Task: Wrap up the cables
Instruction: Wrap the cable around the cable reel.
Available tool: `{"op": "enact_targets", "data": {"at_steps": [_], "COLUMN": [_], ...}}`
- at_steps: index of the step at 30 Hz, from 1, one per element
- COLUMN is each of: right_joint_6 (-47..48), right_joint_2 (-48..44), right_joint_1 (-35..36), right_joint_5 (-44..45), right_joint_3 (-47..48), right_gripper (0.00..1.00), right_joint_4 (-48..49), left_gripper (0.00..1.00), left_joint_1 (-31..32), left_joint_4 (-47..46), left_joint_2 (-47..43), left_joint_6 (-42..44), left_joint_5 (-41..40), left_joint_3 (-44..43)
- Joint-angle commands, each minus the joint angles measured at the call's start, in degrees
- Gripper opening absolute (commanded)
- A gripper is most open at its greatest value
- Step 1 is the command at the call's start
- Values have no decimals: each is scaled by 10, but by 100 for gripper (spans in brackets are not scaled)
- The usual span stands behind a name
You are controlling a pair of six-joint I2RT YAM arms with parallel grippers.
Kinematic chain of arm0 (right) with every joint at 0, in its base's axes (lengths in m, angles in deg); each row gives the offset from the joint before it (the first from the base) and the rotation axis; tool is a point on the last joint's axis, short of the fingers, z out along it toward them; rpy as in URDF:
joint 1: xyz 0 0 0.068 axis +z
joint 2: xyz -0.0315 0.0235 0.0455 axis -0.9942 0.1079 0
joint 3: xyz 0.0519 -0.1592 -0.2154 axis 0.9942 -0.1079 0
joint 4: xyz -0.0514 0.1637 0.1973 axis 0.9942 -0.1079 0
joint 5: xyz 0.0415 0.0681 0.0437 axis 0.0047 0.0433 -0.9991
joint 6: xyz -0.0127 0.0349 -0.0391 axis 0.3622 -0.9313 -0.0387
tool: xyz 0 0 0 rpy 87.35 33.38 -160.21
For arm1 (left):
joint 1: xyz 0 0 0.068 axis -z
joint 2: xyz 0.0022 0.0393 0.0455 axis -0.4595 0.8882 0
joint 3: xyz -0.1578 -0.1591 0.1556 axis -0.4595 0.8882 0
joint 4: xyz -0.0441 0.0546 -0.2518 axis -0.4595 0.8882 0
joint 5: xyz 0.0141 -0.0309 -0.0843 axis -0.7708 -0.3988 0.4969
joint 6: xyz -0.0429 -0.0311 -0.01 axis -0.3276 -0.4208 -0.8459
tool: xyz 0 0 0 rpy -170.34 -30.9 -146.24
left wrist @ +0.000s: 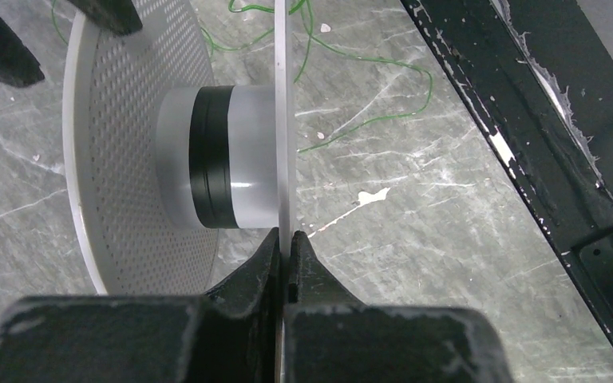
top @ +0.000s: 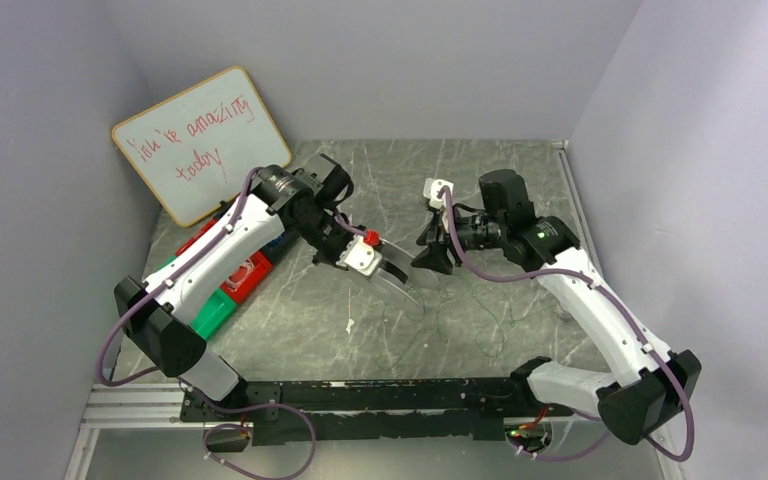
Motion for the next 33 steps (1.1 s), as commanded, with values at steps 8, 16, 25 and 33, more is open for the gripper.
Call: {"op": "enact_targets", "data": {"at_steps": [8,16,25,33], "right_joint_6": [-53,-86,-114,-155], "right_joint_2": [60,71,55,44], "right_joint_1": [46,49,44,19], "right_joint_5": [72,120,161,209], "right_joint_3": [8,10,-3,-14], "right_gripper": [38,0,0,0], "right_joint_4": [58,82,113,150], "left_gripper": [3,3,74,94], "left_joint_1": [24,24,23,10], "left_joint_4": [-41,-71,-139,-212], "left_joint_2": [6,6,-8,-24], "left_joint_6": [-3,-27,-89,-181], "left_joint_5": [13,2,-61,-117], "left_joint_3": [-12,-15,3,7]}}
